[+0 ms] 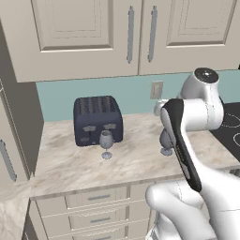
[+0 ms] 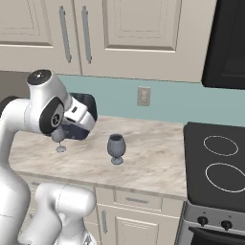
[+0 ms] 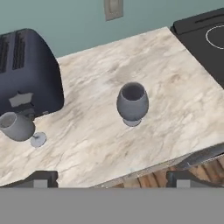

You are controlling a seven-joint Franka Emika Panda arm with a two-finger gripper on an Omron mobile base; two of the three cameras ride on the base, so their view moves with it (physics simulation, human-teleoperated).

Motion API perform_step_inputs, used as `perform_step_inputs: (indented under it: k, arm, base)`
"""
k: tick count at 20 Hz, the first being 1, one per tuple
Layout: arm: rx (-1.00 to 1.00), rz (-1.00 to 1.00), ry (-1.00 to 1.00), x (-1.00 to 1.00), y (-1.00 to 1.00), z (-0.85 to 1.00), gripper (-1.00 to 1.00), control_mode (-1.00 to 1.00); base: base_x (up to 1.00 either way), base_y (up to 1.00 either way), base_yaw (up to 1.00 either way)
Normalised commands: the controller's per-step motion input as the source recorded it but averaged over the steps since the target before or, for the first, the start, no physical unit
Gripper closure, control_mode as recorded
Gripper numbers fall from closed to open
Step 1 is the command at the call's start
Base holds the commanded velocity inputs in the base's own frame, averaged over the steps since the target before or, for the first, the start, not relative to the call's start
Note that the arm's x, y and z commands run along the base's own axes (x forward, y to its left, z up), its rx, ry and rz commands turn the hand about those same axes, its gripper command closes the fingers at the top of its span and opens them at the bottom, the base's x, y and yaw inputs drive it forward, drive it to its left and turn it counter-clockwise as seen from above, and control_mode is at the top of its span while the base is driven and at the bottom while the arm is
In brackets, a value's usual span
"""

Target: Retrieve the wine glasses from the counter and place one next to each plate.

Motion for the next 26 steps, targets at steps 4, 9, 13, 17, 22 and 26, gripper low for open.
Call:
perform_step_inputs:
  k: [4,9,13,17,22,26]
  arm:
    - [0.21,-0.37,-0.01,-0.35,-0.23,0.0,-1.0,-1.0]
    - [0.25,-0.37,0.02,-0.2,-0.25,0.0,-1.0,-1.0]
    - [0.25,-0.32,0.01,-0.15,-0.27,0.0,-1.0,-1.0]
    - [0.2,-0.27,-0.01,-0.11,-0.24,0.0,-1.0,-1.0]
    - [0.3,-0.22,0.0,-0.01,-0.35,0.0,-1.0,-1.0]
    - [0.28,-0.15,-0.01,0.0,-0.34,0.0,-1.0,-1.0]
  base:
    - [0.0,0.0,0.0]
    - [0.0,0.0,0.0]
    - [0.0,0.0,0.0]
    - [0.0,0.0,0.0]
    - [0.0,0.0,0.0]
    - [0.0,0.0,0.0]
